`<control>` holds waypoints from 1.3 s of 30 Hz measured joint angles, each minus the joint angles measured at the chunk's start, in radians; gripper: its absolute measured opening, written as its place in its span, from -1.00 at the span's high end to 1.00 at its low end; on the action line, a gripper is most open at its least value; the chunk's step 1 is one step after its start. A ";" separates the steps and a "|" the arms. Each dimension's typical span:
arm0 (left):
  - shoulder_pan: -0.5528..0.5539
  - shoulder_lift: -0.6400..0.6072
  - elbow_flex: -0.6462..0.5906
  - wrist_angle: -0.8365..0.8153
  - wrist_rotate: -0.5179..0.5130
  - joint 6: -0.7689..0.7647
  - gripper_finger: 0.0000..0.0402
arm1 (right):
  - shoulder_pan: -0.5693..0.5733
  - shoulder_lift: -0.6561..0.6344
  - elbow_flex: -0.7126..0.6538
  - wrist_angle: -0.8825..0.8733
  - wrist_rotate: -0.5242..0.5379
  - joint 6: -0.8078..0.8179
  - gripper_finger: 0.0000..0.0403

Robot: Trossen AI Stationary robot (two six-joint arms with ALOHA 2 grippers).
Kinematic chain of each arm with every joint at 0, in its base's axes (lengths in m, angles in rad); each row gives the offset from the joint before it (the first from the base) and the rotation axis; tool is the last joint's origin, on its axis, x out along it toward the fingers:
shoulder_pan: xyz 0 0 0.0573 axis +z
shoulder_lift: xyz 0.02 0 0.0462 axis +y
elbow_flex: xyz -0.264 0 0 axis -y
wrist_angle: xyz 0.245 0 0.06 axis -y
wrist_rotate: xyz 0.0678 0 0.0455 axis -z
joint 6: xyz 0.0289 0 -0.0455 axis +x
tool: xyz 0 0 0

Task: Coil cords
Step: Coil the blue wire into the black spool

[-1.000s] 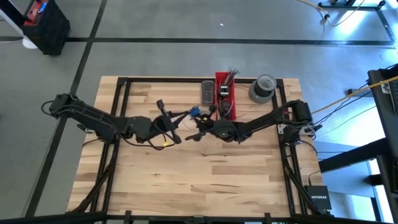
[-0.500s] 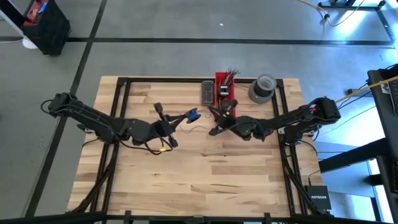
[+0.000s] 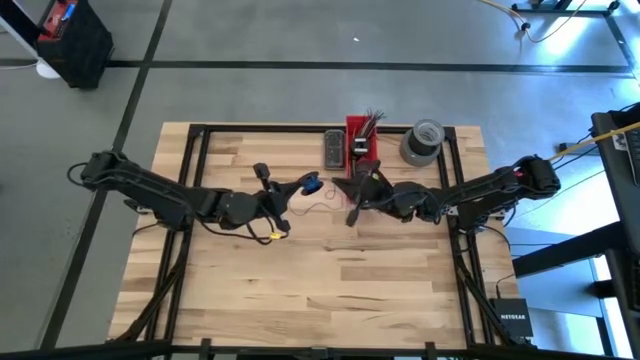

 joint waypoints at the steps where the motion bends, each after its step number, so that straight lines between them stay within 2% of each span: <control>1: 0.006 0.011 0.000 0.009 0.000 0.001 0.99 | 0.000 0.000 0.001 0.000 -0.019 0.018 0.99; 9: 0.053 0.072 0.000 0.147 0.001 0.041 0.99 | 0.000 0.041 0.002 0.071 -0.145 0.120 0.99; 12: 0.057 0.091 0.000 0.157 0.007 0.044 0.99 | 0.000 0.078 0.014 0.111 -0.151 0.125 0.99; 19: 0.057 0.118 0.000 0.211 0.005 0.065 0.99 | 0.000 0.206 0.134 0.116 -0.162 0.090 0.99; 23: 0.058 0.118 0.000 0.220 0.003 0.015 0.99 | 0.000 0.251 0.173 0.102 -0.139 0.039 0.99; 31: 0.059 0.119 -0.001 0.241 0.001 -0.054 0.99 | 0.002 0.262 0.182 0.020 -0.011 -0.042 0.98; 34: 0.059 0.119 -0.001 0.244 0.001 -0.066 0.99 | 0.002 0.261 0.182 -0.015 -0.002 -0.054 0.88; 39: 0.053 0.116 0.002 0.282 0.018 -0.077 0.99 | -0.001 0.263 0.179 -0.113 0.018 -0.090 0.51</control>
